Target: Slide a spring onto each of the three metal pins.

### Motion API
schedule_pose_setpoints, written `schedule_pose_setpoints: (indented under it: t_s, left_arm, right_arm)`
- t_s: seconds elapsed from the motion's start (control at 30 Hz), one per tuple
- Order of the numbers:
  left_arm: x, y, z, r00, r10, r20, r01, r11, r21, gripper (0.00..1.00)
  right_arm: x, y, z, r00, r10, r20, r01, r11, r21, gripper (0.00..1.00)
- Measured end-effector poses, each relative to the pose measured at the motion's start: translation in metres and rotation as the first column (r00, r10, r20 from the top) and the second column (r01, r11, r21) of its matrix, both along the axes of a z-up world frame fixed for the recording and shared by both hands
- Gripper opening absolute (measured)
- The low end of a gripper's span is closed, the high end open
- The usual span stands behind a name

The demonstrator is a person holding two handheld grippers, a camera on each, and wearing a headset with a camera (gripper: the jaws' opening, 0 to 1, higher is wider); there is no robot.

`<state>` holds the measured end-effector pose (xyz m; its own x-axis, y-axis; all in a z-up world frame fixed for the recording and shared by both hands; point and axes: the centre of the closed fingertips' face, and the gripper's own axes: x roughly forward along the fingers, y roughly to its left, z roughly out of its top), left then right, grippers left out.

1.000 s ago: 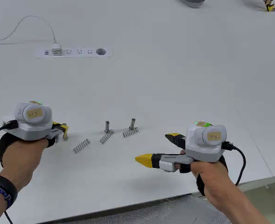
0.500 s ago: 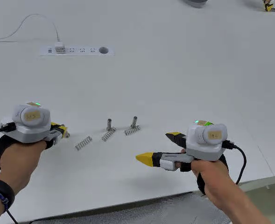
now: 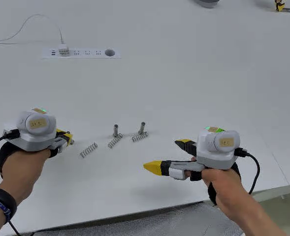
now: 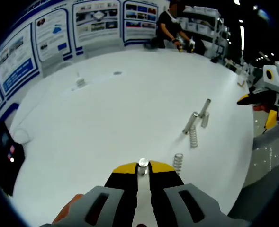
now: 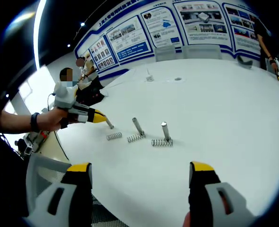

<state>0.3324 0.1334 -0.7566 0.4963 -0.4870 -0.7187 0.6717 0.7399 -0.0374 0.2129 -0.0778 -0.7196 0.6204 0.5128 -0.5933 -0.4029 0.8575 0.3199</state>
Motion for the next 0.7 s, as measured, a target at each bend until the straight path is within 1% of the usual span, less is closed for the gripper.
schedule_pose_setpoints:
  t_s: [0.1, 0.37, 0.5, 0.7]
  left_arm:
    - [-0.0005, 0.0002, -0.0003, 1.0, -0.002, -0.005, 0.002, 1.0, 0.002, 0.08]
    - [-0.0006, -0.0007, -0.0012, 1.0, -0.011, -0.003, 0.011, 1.0, 0.009, 0.09]
    - [-0.001, -0.0013, -0.0039, 1.0, -0.012, -0.011, 0.012, 1.0, 0.013, 0.09]
    - [0.0, -0.0034, -0.0071, 1.0, -0.005, -0.017, 0.005, 1.0, -0.005, 0.09]
  right_arm:
    - [0.0001, 0.0003, -0.0003, 1.0, 0.001, 0.0, -0.001, 1.0, 0.001, 0.86]
    - [0.0003, 0.0009, -0.0004, 1.0, -0.001, 0.001, 0.001, 1.0, 0.003, 0.86]
    - [0.0002, -0.0007, -0.0003, 1.0, -0.002, 0.0, 0.002, 1.0, 0.002, 0.86]
    - [-0.0004, -0.0041, 0.0, 1.0, -0.007, -0.001, 0.007, 1.0, -0.002, 0.86]
